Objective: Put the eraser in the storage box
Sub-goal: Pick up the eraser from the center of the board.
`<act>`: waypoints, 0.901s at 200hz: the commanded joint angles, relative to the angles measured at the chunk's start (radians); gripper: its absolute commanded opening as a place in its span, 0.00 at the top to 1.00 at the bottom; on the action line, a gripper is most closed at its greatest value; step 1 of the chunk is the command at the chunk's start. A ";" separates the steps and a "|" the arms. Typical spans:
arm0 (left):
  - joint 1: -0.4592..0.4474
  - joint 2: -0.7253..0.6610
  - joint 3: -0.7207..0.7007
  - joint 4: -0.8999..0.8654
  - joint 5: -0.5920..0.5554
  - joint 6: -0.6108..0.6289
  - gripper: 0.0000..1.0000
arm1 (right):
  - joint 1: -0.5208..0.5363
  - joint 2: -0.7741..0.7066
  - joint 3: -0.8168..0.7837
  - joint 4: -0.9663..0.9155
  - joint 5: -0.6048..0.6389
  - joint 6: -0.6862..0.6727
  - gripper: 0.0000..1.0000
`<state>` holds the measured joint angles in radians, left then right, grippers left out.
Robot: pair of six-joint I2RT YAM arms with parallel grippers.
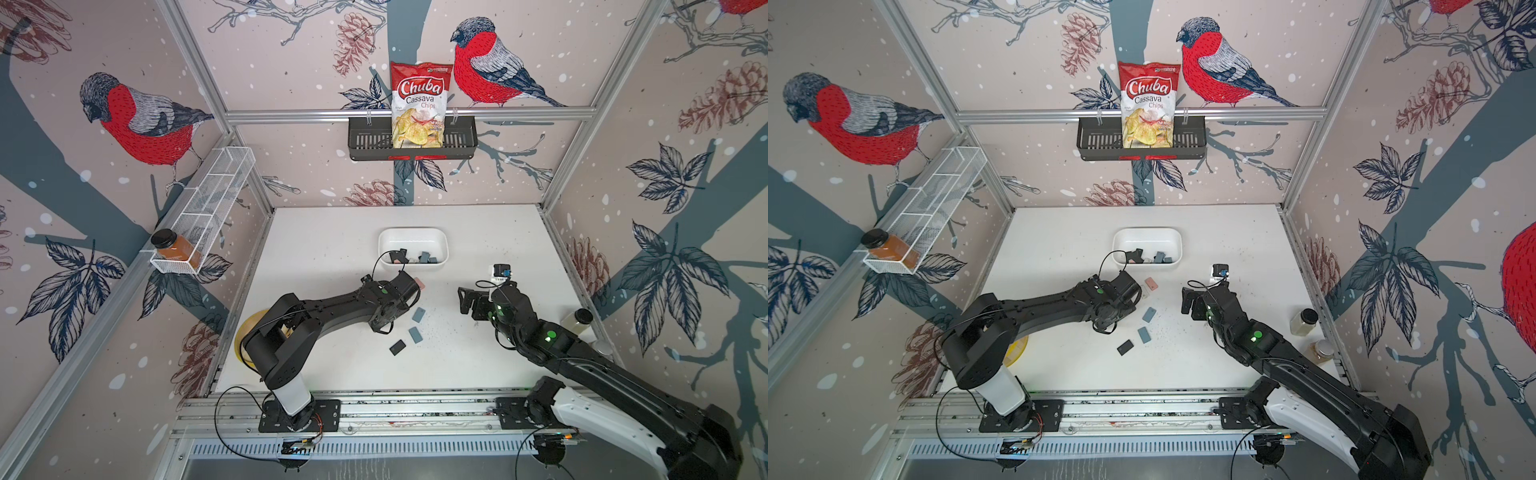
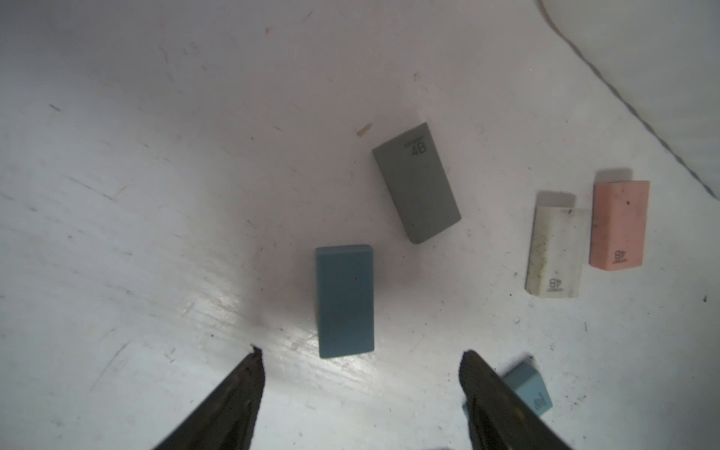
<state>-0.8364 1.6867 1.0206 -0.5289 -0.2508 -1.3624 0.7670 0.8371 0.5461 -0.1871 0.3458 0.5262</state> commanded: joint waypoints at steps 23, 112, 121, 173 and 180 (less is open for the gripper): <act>0.001 0.013 0.001 -0.023 -0.019 0.005 0.34 | 0.002 -0.001 -0.006 0.030 -0.011 0.001 0.00; 0.023 0.063 0.019 -0.037 -0.020 0.030 0.39 | 0.002 0.003 -0.008 0.036 -0.022 -0.001 0.00; 0.026 0.066 0.020 -0.036 -0.018 0.035 0.41 | 0.002 0.003 -0.008 0.036 -0.022 -0.001 0.00; 0.034 0.086 0.021 -0.021 -0.001 0.051 0.52 | 0.001 0.006 -0.008 0.037 -0.024 -0.001 0.00; 0.033 0.086 0.024 -0.022 -0.001 0.052 0.52 | 0.001 0.005 -0.008 0.038 -0.024 -0.001 0.00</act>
<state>-0.8062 1.7657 1.0355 -0.5346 -0.2577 -1.3262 0.7677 0.8425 0.5388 -0.1802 0.3271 0.5251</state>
